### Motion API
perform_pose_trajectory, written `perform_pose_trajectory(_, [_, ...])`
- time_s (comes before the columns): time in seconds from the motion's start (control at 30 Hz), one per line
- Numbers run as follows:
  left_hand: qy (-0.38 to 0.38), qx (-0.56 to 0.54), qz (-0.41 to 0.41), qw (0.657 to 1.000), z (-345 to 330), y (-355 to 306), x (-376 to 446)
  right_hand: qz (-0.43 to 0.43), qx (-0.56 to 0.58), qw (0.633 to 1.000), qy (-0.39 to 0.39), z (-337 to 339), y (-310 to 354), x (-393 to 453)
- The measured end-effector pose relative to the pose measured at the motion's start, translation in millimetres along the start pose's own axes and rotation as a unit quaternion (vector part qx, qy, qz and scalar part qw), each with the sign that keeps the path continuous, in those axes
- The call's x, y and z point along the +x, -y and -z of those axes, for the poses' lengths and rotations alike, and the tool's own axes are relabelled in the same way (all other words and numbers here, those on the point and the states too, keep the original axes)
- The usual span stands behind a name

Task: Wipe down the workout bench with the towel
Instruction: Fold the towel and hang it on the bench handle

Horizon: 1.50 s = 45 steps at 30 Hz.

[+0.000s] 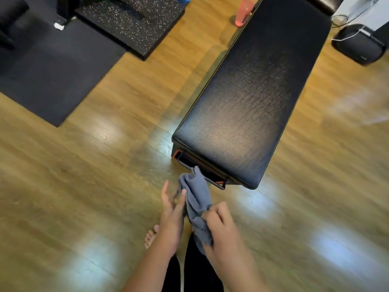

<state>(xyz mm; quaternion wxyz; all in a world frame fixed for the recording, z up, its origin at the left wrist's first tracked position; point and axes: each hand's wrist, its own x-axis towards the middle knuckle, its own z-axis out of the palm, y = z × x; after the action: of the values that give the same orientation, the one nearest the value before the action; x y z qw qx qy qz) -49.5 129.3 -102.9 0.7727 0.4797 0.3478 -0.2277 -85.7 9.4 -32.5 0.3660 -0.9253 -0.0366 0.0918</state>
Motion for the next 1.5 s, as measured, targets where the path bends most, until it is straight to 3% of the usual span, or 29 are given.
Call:
perform_pose_trajectory(0.07, [-0.005,0.152,-0.136,0.979,9,-9,-5,-0.005,-0.029,0.999,0.03,2,-7,-4])
perform_pose_trajectory(0.1, [0.03,0.22,-0.186,0.957,15,-15,-8,-0.004,-0.054,0.998,0.04,2,-12,-7])
perform_pose_trajectory(0.17, [0.135,0.356,-0.289,0.878,17,-26,-12,-0.003,-0.111,0.993,0.04,2,-20,-8])
perform_pose_trajectory(0.27, [0.265,0.541,-0.322,0.73,7,-29,-10,0.0,-0.118,0.99,0.075,8,-21,-6])
perform_pose_trajectory(0.33, [0.292,0.596,-0.287,0.69,1,-24,-4,0.004,-0.117,0.99,0.074,11,-23,-5])
perform_pose_trajectory(0.47, [0.256,0.588,-0.218,0.736,3,-21,6,-0.032,-0.023,0.999,0.021,29,-26,-7])
perform_pose_trajectory(0.53, [0.26,0.524,-0.165,0.794,6,-22,2,-0.076,0.037,0.996,0.002,41,-33,-8])
perform_pose_trajectory(0.63, [0.263,0.395,-0.105,0.874,9,-28,-12,-0.194,-0.028,0.978,0.072,53,-60,-14])
perform_pose_trajectory(0.73, [0.229,0.325,-0.066,0.915,13,-41,-16,-0.224,-0.061,0.957,0.175,44,-85,-24])
perform_pose_trajectory(0.8, [0.231,0.297,-0.03,0.926,20,-50,-10,-0.241,0.039,0.962,0.122,38,-91,-28])
perform_pose_trajectory(0.9, [0.212,0.287,0.01,0.934,31,-58,1,-0.273,0.204,0.94,-0.025,35,-89,-26])
perform_pose_trajectory(1.0, [0.15,0.292,0.024,0.944,33,-55,21,-0.316,0.285,0.9,-0.093,24,-85,-19])
perform_pose_trajectory(1.1, [0.072,0.348,-0.001,0.935,19,-44,54,-0.404,0.407,0.807,-0.141,1,-90,1])
perform_pose_trajectory(1.2, [-0.045,0.477,-0.057,0.876,-2,-31,102,-0.461,0.528,0.687,-0.191,-27,-105,35])
perform_pose_trajectory(1.27, [-0.102,0.559,-0.078,0.819,-12,-21,131,-0.462,0.557,0.655,-0.217,-49,-120,59])
perform_pose_trajectory(1.3, [-0.122,0.559,-0.071,0.817,-16,-15,146,-0.457,0.552,0.659,-0.23,-60,-128,70])
perform_pose_trajectory(1.4, [-0.135,0.355,-0.02,0.925,-28,5,177,-0.433,0.436,0.748,-0.251,-83,-145,84])
perform_pose_trajectory(1.5, [-0.121,0.273,-0.108,0.948,-34,19,174,-0.366,0.3,0.859,-0.193,-100,-147,73])
